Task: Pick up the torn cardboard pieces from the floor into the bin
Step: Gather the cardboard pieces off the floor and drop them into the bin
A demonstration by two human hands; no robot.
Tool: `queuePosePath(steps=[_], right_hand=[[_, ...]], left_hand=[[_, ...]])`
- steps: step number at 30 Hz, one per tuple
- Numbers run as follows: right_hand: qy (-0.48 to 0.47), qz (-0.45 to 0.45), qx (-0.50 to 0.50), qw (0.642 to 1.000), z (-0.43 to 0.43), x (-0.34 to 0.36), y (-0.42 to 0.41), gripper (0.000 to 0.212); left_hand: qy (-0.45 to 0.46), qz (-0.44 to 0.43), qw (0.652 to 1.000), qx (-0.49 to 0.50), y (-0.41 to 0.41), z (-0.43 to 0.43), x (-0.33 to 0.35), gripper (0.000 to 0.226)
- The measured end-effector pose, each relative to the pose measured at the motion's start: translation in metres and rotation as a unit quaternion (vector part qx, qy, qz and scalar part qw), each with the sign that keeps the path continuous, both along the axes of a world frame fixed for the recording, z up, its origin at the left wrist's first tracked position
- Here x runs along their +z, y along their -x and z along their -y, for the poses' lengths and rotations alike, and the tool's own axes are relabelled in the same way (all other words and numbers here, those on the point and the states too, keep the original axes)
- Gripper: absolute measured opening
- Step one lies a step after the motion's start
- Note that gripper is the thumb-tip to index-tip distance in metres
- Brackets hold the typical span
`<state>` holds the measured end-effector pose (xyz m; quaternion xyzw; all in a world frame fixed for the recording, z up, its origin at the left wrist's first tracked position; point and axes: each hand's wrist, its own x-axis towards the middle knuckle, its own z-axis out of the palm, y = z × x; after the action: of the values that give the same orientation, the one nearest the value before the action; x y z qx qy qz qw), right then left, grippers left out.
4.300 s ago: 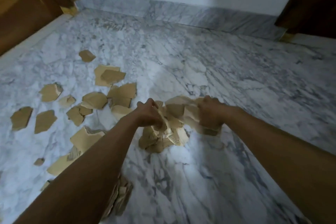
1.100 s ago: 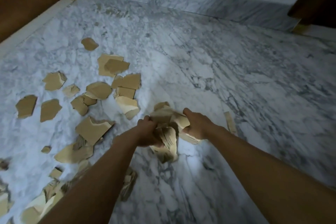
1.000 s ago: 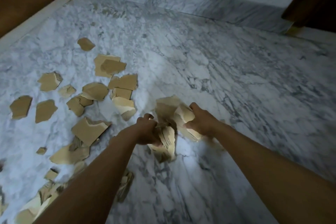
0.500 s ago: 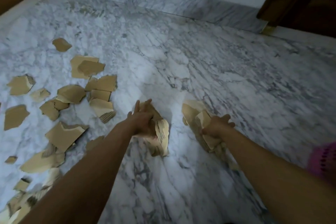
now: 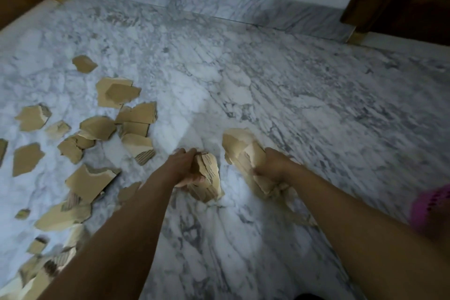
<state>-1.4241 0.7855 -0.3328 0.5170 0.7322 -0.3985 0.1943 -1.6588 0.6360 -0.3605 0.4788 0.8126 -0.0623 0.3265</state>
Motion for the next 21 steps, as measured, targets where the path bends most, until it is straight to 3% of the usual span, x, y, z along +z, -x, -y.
queuePosePath(steps=[3,9,12,16,21], right_hand=[[0.013,-0.073,-0.007,0.997,0.006,0.021,0.021,0.092],[0.000,-0.119,0.048,0.992,0.018,0.061,0.065,0.072],[0.035,-0.176,0.001,0.984,0.015,0.076,0.075,0.058],[0.113,-0.252,-0.076,0.958,0.015,0.096,0.083,0.039],[0.153,-0.240,-0.085,0.955,0.018,0.102,0.081,0.044]], left_hand=[[-0.012,0.031,0.998,0.047,0.000,0.022,0.007,0.092],[-0.065,0.076,0.992,0.072,0.008,0.054,0.020,0.088],[-0.113,0.089,0.984,0.106,0.026,0.061,0.037,0.066],[-0.041,0.067,0.995,0.055,0.044,0.064,0.051,0.060],[0.030,0.008,0.999,-0.005,0.005,0.059,0.024,0.077]])
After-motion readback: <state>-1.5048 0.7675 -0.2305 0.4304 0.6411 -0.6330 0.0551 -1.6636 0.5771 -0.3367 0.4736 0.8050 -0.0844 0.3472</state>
